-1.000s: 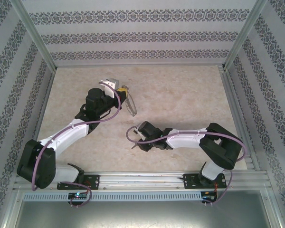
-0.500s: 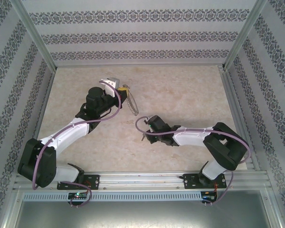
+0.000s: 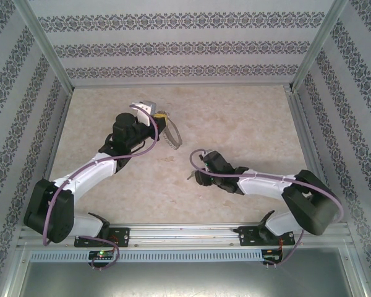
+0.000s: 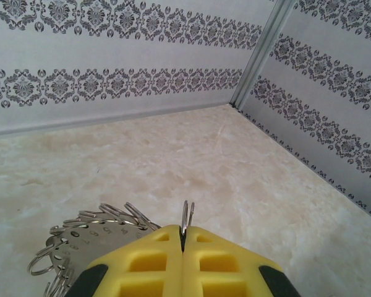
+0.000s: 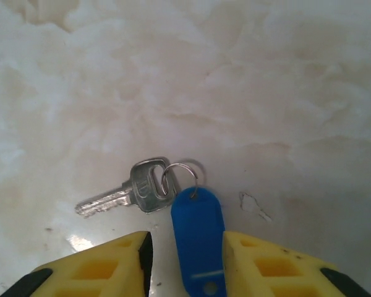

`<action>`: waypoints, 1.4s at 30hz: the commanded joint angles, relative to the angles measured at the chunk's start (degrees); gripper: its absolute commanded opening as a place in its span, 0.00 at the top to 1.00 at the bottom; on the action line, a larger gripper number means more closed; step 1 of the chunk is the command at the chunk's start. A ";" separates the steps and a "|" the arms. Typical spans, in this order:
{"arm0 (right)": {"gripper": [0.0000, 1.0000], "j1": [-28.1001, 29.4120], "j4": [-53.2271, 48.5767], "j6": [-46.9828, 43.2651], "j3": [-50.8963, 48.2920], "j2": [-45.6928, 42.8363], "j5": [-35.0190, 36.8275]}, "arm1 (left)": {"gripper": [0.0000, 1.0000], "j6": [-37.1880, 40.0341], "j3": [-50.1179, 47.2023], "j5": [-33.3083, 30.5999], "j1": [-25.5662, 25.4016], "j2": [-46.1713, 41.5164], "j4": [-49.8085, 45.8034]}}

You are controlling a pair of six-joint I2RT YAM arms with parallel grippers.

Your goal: Put the keys on the keyring

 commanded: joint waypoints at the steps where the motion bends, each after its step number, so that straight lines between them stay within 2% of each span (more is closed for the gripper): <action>1: 0.59 -2.60 1.57 -1.66 -0.09 -2.34 -6.14 | 1.00 -0.56 1.49 1.01 -0.68 -0.35 3.88; 7: 0.60 -6.52 -1.30 -6.48 3.50 0.27 -15.49 | 1.00 -0.74 1.32 1.08 -0.71 -0.61 3.97; 9: 0.60 -6.75 -1.40 -6.99 4.15 1.71 -16.41 | 1.00 -0.76 1.34 1.02 -0.62 -0.68 3.88; 18: 0.61 -6.75 0.88 -6.54 5.93 7.83 -16.18 | 1.00 -0.89 1.38 0.96 -0.77 -0.50 3.97; 31: 0.62 -6.94 2.81 -6.39 6.47 10.03 -14.54 | 1.00 -1.03 1.25 1.11 -0.73 -0.06 4.49; 42: 0.65 -6.95 3.58 -6.37 7.35 13.66 -15.90 | 1.00 -1.11 1.16 1.22 -0.70 0.06 4.76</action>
